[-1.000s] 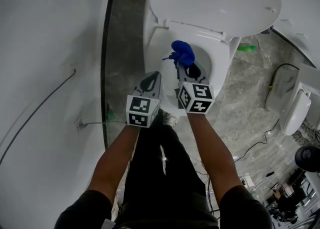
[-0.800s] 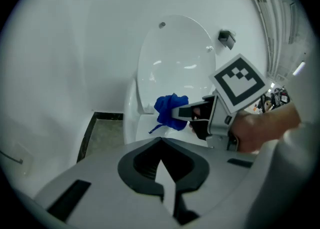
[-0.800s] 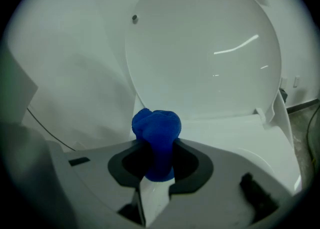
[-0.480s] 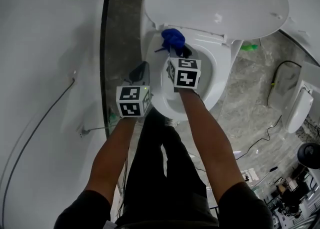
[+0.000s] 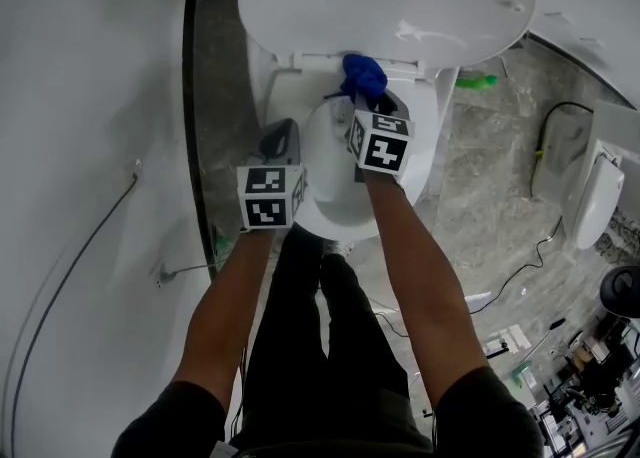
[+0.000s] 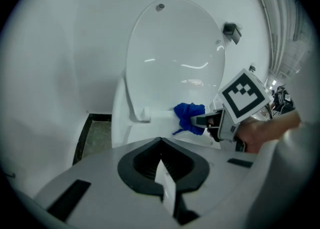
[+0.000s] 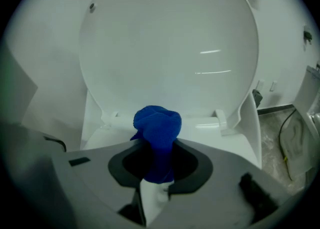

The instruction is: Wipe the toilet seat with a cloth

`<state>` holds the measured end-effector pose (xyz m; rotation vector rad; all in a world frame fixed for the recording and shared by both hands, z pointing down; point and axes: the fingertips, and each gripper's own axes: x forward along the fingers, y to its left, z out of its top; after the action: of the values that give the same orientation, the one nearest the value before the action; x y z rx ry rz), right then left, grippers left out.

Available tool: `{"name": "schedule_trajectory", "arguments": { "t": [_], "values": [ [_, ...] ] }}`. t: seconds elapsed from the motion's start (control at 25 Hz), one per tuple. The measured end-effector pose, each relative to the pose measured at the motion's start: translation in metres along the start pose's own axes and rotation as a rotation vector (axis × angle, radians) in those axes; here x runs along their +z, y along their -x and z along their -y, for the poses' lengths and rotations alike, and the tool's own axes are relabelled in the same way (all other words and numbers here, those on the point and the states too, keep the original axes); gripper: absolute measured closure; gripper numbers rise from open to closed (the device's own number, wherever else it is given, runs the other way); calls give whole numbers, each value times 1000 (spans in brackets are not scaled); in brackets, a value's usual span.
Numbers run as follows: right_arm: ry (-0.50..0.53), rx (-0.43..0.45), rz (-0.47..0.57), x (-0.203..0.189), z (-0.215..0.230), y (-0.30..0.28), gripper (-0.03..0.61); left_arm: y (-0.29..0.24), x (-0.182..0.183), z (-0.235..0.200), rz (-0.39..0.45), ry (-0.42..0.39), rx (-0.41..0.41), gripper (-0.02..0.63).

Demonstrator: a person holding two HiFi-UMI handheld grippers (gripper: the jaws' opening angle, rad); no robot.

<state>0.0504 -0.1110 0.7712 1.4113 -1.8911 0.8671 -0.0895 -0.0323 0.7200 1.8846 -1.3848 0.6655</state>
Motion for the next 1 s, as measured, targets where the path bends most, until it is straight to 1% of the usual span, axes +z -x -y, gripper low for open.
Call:
{"name": "schedule_trajectory", "arguments": {
  "t": [0.16, 0.28, 0.4, 0.64, 0.84, 0.92, 1.0],
  "values": [
    [-31, -53, -14, -7, 42, 14, 488, -11, 8, 21, -1, 23, -32, 604],
    [-61, -82, -29, -18, 70, 25, 488, -22, 8, 43, -24, -8, -68, 604],
    [-66, -98, -44, -33, 92, 38, 488, -31, 5, 72, -46, -24, -119, 604],
    [-50, -65, -96, -68, 113, 62, 488, -37, -14, 122, -81, -45, -188, 604],
    [-30, -33, -126, -101, 120, 86, 488, -29, -46, 151, -129, -78, -222, 604],
    [6, -22, -127, -117, 120, 97, 488, -23, -61, 156, -149, -63, -218, 604],
    [56, -5, -130, -134, 115, 110, 488, -15, -77, 159, -171, -1, -216, 604]
  ]
}}
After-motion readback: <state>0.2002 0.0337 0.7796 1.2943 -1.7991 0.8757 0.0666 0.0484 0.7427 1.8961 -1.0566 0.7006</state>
